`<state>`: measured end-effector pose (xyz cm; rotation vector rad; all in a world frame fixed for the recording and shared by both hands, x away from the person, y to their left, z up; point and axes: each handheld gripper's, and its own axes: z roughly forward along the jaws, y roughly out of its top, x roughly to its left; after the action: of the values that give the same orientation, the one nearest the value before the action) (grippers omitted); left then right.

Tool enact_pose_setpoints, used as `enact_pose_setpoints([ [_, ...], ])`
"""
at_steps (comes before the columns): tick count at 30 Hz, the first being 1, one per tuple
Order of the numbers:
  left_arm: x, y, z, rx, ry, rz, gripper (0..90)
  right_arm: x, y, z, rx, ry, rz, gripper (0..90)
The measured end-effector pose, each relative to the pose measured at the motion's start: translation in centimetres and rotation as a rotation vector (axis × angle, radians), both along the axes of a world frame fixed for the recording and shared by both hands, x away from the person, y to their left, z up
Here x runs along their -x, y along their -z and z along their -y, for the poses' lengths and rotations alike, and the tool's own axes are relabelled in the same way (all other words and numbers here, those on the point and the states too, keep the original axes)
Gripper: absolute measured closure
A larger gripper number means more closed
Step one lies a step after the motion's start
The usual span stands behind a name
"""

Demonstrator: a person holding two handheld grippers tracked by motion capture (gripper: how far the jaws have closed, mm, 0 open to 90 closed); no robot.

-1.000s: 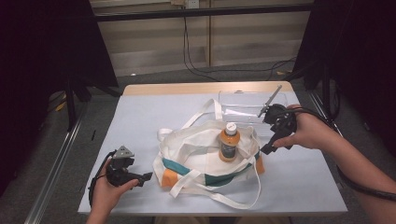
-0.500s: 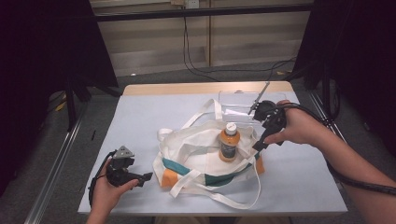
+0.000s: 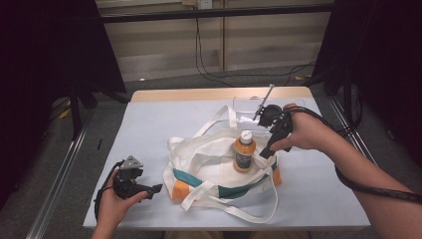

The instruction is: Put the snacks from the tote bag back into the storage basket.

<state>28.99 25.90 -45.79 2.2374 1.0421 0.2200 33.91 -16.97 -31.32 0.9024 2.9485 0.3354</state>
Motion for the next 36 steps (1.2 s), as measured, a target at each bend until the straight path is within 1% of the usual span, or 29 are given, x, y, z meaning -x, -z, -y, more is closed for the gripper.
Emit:
enact_pose_setpoints([
  [3, 0.0, 0.0, 0.0, -0.004, 0.002, -0.002, 5.3, -0.3, 0.1, -0.6, 0.004, -0.015, 0.010, 10.9],
  [5, 0.0, 0.1, 0.1, -0.004, -0.010, 0.012, 5.3, -0.4, 0.1, -0.9, 0.002, -0.023, 0.012, 11.0],
  [9, 0.0, 0.1, 0.0, 0.001, -0.010, 0.013, 5.3, -0.6, 0.2, -1.6, 0.009, -0.033, 0.013, 11.2],
  [10, 0.0, 0.1, -0.1, -0.012, -0.001, 0.017, 5.3, -0.7, 0.2, -1.7, 0.008, -0.032, 0.012, 11.3],
  [12, 0.0, 0.1, -0.1, -0.011, -0.003, 0.017, 5.3, -0.9, 0.2, -2.0, 0.011, -0.032, 0.014, 11.5],
  [15, 0.0, 0.2, 0.0, 0.001, -0.014, 0.018, 5.3, -1.1, 0.2, -2.3, 0.012, -0.040, 0.016, 12.0],
  [18, 0.0, 0.2, 0.0, 0.005, -0.016, 0.024, 5.3, -1.2, 0.4, -2.6, 0.016, -0.042, 0.012, 12.4],
  [19, 0.0, 0.2, 0.0, 0.004, -0.016, 0.024, 5.3, -1.2, 0.5, -2.7, 0.022, -0.040, 0.008, 12.6],
  [20, -0.1, 0.1, -0.1, 0.002, -0.005, 0.008, 5.3, -1.2, 0.6, -2.7, 0.022, -0.042, 0.008, 12.8],
  [21, -0.1, 0.1, -0.1, 0.000, -0.001, 0.002, 5.3, -1.3, 0.7, -2.8, 0.023, -0.042, 0.009, 13.2],
  [22, 0.0, 0.2, 0.0, 0.009, -0.017, 0.018, 5.3, -1.3, 0.7, -2.9, 0.023, -0.042, 0.010, 13.5],
  [23, 0.0, 0.2, -0.1, -0.001, -0.013, 0.017, 5.3, -1.3, 0.8, -3.0, 0.025, -0.043, 0.009, 13.8],
  [25, 0.0, 0.2, 0.0, 0.007, -0.010, 0.009, 5.3, -1.4, 1.0, -3.2, 0.029, -0.044, 0.008, 14.0],
  [26, -0.1, 0.1, -0.1, -0.001, 0.005, 0.002, 5.3, -1.4, 1.0, -3.3, 0.030, -0.045, 0.009, 14.1],
  [27, -0.1, 0.1, -0.1, 0.003, 0.005, -0.009, 5.3, -1.5, 1.1, -3.3, 0.033, -0.045, 0.008, 14.2],
  [28, 0.0, 0.1, -0.1, 0.004, 0.001, -0.003, 5.3, -1.5, 1.2, -3.4, 0.034, -0.046, 0.007, 14.2],
  [34, -0.1, 0.1, -0.1, 0.000, 0.005, -0.008, 5.3, -1.9, 1.7, -3.9, 0.036, -0.051, 0.000, 14.7],
  [35, 0.0, 0.2, 0.0, 0.002, -0.008, 0.010, 5.3, -2.0, 1.8, -3.9, 0.038, -0.057, -0.002, 14.8],
  [36, 0.0, 0.2, 0.0, 0.007, -0.013, 0.015, 5.3, -2.1, 1.9, -4.0, 0.037, -0.056, -0.002, 14.8],
])
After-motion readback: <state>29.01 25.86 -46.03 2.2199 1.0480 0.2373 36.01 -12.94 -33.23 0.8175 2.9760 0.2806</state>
